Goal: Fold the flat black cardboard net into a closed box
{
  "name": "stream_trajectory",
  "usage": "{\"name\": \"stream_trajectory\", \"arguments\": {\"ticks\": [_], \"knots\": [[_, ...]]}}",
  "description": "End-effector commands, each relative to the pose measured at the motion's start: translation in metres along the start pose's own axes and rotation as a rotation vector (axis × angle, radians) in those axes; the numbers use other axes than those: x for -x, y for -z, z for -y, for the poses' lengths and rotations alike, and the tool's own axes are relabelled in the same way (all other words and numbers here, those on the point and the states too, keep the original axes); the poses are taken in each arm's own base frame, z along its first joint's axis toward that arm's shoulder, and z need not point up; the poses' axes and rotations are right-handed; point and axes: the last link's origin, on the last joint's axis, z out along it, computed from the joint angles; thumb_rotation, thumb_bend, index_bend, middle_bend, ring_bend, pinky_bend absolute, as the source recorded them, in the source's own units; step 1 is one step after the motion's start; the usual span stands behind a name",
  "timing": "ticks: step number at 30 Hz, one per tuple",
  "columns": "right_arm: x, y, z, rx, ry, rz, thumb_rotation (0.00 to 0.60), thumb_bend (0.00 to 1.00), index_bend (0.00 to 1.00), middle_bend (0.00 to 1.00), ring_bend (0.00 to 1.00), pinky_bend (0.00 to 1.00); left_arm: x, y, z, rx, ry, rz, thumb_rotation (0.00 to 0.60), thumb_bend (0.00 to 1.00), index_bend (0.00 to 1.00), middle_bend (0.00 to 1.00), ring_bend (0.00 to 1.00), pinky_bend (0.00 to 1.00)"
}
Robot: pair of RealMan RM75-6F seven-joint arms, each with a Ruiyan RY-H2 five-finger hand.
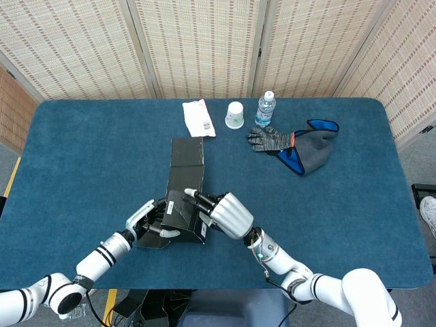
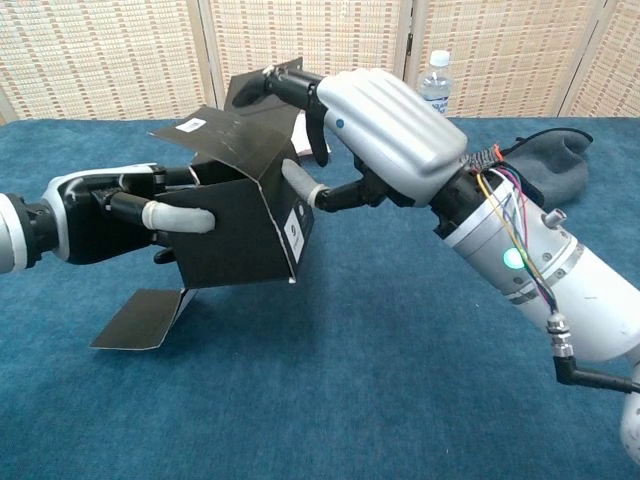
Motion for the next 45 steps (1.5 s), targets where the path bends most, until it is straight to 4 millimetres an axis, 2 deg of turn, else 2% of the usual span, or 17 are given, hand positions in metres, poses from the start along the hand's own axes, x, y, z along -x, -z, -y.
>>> {"name": "stream_trajectory", "arguments": {"ticks": [1, 16, 28, 38, 45], "knots": [[0.000, 0.002, -0.001, -0.033, 0.011, 0.021, 0.600, 0.00, 0.25, 0.25, 0.65, 1.00, 0.000, 0.000, 0.000, 0.000, -0.002, 0.000, 0.600, 0.11, 0.27, 0.27, 0.58, 0.77], [0.004, 0.011, -0.005, -0.092, 0.028, 0.114, 0.600, 0.00, 0.33, 0.32, 0.69, 1.00, 0.000, -0.002, -0.003, -0.002, -0.020, 0.014, 0.600, 0.11, 0.27, 0.27, 0.58, 0.77], [0.005, 0.011, -0.006, -0.103, 0.024, 0.189, 0.600, 0.07, 0.38, 0.39, 0.73, 1.00, 0.000, -0.002, -0.003, -0.005, -0.029, 0.022, 0.600, 0.11, 0.27, 0.27, 0.57, 0.77], [0.015, 0.017, -0.006, -0.111, 0.024, 0.262, 0.600, 0.09, 0.38, 0.39, 0.73, 1.00, 0.004, -0.003, 0.010, -0.029, -0.033, 0.030, 0.600, 0.11, 0.27, 0.27, 0.57, 0.77], [0.027, 0.019, -0.004, -0.124, 0.038, 0.316, 0.600, 0.11, 0.38, 0.36, 0.73, 1.00, 0.002, -0.004, 0.027, -0.055, -0.058, 0.032, 0.600, 0.11, 0.25, 0.24, 0.57, 0.77]]}}
